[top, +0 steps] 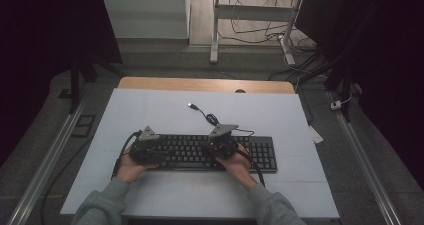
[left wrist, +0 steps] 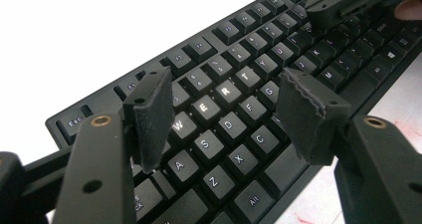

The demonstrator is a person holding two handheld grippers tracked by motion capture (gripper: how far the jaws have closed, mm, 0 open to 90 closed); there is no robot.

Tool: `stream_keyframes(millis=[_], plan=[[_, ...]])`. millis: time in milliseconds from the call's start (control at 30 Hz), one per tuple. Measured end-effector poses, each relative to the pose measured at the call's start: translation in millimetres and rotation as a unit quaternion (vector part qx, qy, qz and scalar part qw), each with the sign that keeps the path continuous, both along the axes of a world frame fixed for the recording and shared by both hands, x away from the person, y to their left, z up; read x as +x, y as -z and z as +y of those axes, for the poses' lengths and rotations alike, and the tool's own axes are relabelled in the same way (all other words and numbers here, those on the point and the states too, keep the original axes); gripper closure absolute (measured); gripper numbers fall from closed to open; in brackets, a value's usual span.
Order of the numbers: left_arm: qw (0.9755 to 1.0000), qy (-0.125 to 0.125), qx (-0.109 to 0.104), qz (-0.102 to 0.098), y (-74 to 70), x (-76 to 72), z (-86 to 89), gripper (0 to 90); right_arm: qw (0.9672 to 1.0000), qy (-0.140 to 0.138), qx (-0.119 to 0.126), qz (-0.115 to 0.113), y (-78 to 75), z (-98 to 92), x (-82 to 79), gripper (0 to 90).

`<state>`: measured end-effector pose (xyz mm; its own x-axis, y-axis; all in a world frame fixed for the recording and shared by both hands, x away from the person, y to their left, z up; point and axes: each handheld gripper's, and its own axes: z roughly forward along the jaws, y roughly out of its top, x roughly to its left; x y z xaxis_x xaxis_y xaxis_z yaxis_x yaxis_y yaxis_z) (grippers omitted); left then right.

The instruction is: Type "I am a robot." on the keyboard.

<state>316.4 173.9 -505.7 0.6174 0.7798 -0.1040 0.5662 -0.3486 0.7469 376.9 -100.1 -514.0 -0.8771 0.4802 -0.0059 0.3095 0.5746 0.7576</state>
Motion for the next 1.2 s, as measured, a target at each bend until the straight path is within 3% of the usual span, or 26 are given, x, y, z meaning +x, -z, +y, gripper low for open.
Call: stream_keyframes(millis=[267,433,567,800,1033,1200], plan=[[1.0,0.001,0.001,0.0,0.2,-0.1,-0.4,39.2,0.9998,0.003,-0.02,0.008,2.6,4.5,2.7,89.5],[1.0,0.001,0.001,-0.002,-0.2,-0.5,-0.3,39.1,0.9998,0.004,-0.018,0.002,1.1,4.3,1.3,89.5],[1.0,-0.001,0.0,-0.003,-0.8,-0.9,1.2,39.2,0.9999,0.006,0.004,-0.012,-6.4,-1.2,-2.3,89.5],[1.0,-0.002,0.0,-0.004,-1.0,-1.1,2.3,39.2,0.9995,0.019,0.019,-0.014,-10.5,-20.0,-7.2,89.5],[1.0,-0.003,0.003,-0.005,-1.1,-1.3,2.1,39.1,0.9989,0.035,0.029,-0.015,-15.2,-51.6,-18.5,89.1],[1.0,-0.003,0.004,-0.005,-0.8,-1.2,2.3,38.8,0.998,0.048,0.032,-0.024,-19.5,-77.3,-28.9,75.5]])
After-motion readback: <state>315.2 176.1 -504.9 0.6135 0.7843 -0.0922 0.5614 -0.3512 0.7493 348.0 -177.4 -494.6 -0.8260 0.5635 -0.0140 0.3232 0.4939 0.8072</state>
